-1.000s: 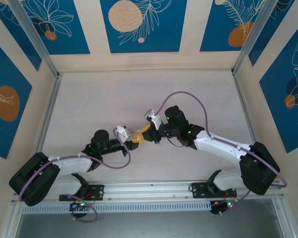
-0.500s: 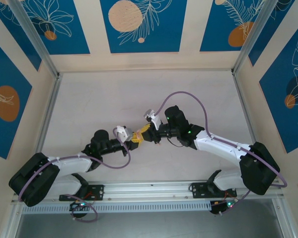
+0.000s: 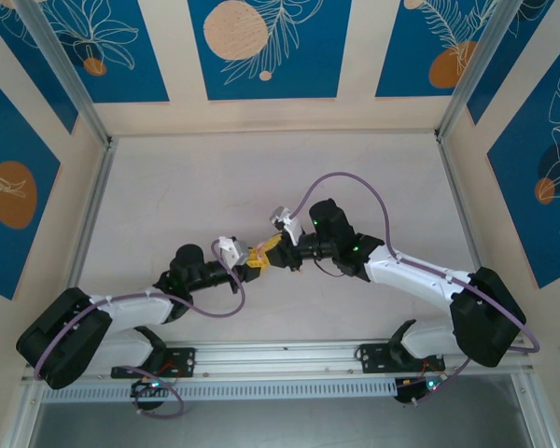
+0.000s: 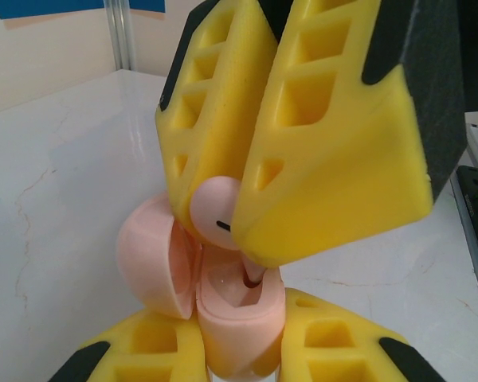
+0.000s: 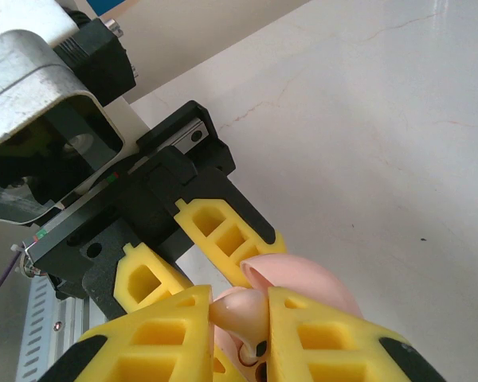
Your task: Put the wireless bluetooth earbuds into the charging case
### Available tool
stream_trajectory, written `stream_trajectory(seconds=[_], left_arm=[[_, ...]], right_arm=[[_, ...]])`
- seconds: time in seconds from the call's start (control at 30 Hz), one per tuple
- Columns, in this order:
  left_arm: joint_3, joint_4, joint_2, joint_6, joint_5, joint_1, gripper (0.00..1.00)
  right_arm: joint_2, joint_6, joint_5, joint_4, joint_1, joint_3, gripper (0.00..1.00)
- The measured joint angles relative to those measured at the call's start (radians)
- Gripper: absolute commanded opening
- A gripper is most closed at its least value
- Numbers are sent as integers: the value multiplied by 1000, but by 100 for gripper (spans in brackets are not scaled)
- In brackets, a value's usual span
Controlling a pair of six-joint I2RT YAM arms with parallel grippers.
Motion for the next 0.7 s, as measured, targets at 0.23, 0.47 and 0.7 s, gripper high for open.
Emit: stream_trajectory(seconds=[0.23, 0.47, 0.7], left_arm=[[0, 1, -6, -1, 0, 0, 13], [0, 0, -12, -7, -7, 0, 13], [0, -5, -15, -6, -9, 0, 13]], right_arm=[[1, -2, 3, -10, 2, 2, 26], [2, -2, 7, -16, 5, 10, 33], [2, -1, 3, -24, 6, 14, 37]])
